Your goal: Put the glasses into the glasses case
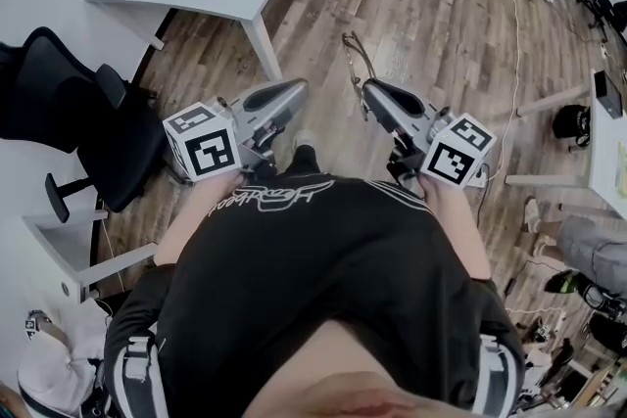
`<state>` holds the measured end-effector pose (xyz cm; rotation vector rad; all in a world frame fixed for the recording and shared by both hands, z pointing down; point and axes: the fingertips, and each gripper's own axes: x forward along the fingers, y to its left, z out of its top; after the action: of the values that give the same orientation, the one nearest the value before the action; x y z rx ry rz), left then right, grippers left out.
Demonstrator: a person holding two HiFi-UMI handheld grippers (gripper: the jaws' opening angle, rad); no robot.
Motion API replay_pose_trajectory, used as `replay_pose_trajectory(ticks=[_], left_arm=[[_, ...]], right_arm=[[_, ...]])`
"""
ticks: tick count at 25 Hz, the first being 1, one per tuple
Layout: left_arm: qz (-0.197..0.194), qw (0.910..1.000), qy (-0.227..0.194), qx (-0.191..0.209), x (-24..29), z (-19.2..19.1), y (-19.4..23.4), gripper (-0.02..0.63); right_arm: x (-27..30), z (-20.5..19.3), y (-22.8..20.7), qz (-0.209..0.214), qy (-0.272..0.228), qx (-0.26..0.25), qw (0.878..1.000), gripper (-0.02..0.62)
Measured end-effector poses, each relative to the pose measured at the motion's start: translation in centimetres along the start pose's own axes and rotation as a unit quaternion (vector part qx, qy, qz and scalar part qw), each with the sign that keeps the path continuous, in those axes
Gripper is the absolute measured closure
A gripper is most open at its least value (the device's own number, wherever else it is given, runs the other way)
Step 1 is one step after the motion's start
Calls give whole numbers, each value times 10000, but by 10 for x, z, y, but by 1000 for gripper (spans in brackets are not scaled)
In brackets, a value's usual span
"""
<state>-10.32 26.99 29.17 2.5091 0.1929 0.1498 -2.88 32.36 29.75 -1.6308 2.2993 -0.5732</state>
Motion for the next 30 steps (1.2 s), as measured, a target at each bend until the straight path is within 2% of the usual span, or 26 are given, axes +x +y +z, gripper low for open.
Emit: replay_pose_trajectory(ticks=[8, 20, 25, 30], left_arm=[[-17, 9999, 36, -113, 29, 72, 80, 600], [33, 9997, -111, -236, 43, 162, 205, 600], [19, 9999, -131, -103, 48, 181, 237, 600], [41, 9998, -168, -120, 49, 191, 248, 600]], right_arm=[[74, 47, -63, -86, 2, 100, 9999, 566], [191, 92, -139, -175, 119, 81, 9997, 566], [219, 103, -157, -198, 112, -29, 9997, 566], [232, 107, -165, -188, 106, -43, 9998, 566]])
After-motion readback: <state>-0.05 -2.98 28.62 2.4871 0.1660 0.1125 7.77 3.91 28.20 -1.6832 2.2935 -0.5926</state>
